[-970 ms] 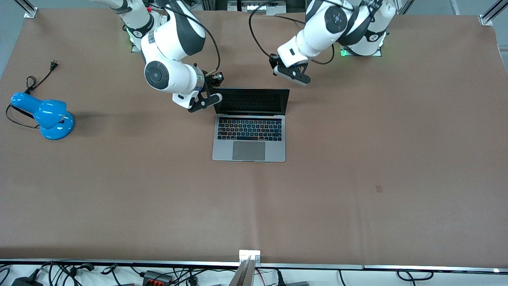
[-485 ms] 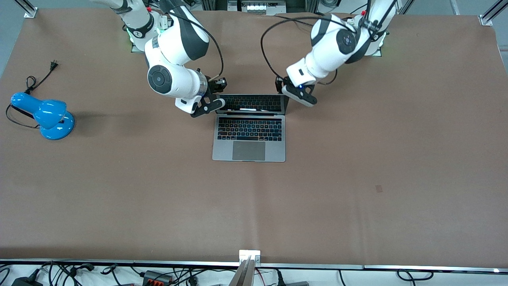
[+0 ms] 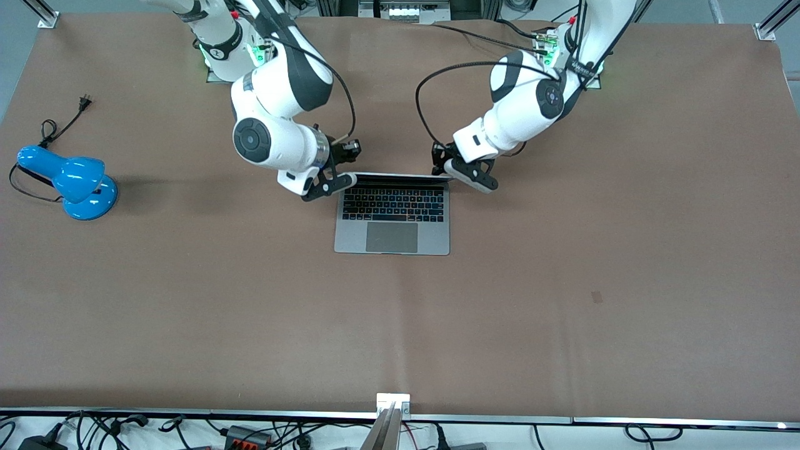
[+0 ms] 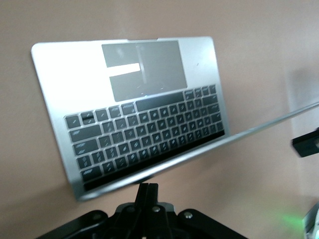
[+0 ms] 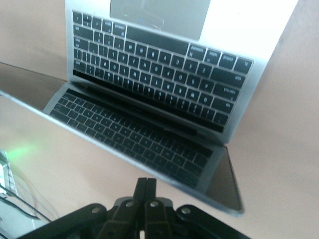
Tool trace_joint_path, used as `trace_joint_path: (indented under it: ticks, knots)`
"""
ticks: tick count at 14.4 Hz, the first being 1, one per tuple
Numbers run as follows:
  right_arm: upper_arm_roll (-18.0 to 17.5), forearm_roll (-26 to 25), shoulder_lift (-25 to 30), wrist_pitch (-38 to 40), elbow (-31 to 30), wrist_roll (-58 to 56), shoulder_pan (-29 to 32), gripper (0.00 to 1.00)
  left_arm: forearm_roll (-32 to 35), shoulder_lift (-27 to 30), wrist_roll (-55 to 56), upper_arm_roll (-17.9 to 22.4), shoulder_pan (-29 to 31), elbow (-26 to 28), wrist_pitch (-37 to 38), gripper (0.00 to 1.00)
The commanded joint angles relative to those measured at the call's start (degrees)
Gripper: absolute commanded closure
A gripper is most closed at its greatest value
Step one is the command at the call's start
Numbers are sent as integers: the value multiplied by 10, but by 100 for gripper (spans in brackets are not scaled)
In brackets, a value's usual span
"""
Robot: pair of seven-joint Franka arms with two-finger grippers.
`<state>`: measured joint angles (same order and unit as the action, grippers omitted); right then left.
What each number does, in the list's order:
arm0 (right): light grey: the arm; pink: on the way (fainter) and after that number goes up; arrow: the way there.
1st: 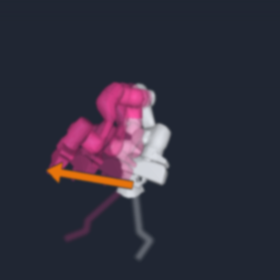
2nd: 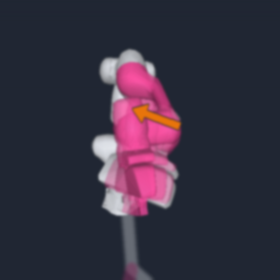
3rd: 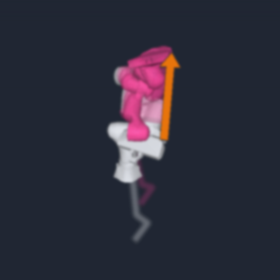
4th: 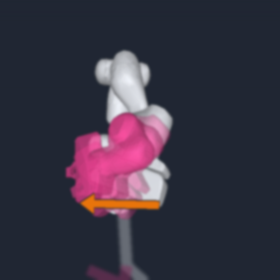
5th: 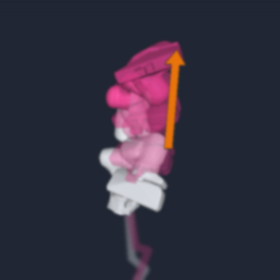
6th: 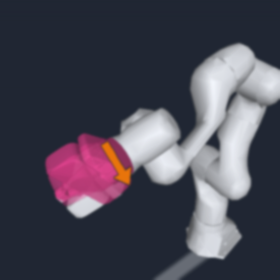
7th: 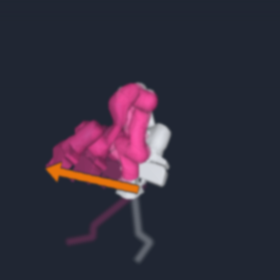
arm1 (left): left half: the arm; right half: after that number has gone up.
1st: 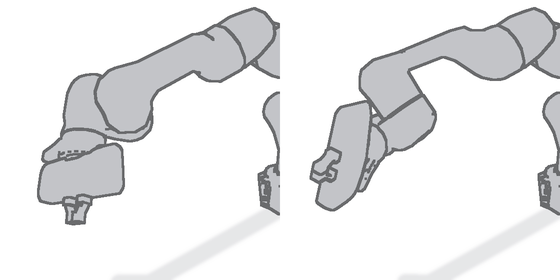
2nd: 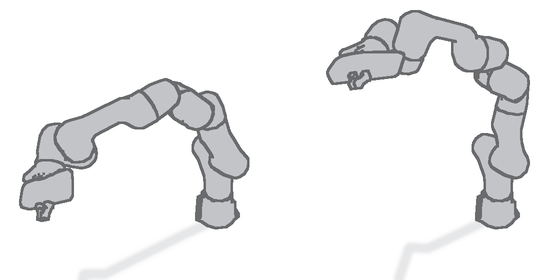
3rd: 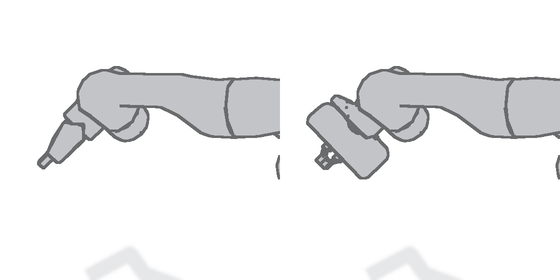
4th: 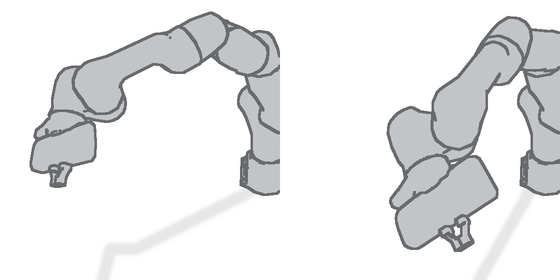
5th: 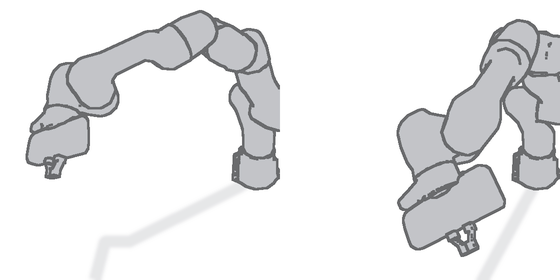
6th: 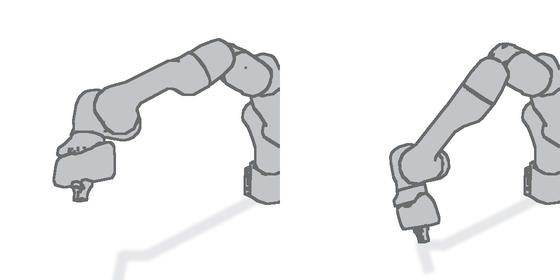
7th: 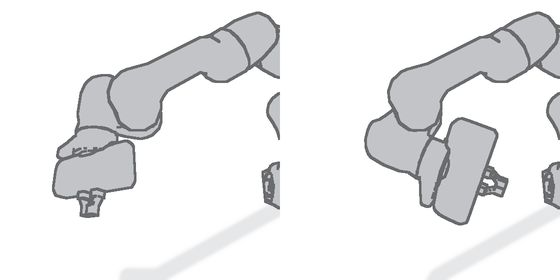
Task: Close laptop with both arms from behind
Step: 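Push the laptop screen down onto the keyboard with both grippers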
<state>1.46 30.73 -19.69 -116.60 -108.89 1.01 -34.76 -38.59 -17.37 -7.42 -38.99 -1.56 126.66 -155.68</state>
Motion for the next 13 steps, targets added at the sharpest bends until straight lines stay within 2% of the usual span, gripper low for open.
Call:
trace_joint_path:
  ticks: [1, 6, 10, 13]
  knots:
    - [8, 3, -32, 3, 46, 2, 1, 100, -7, -52, -27, 11, 1, -47, -16, 99]
    - [25, -21, -102, 2, 116, 3, 2, 100, -7, -125, -61, 22, 1, -97, -49, 99]
    - [47, -23, -177, -2, 183, 3, 3, 100, -7, -197, -66, 45, -8, -160, -56, 99]
    - [48, -24, -219, -53, 198, 0, 2, 100, -7, -241, -74, 45, -14, -179, -90, 99]
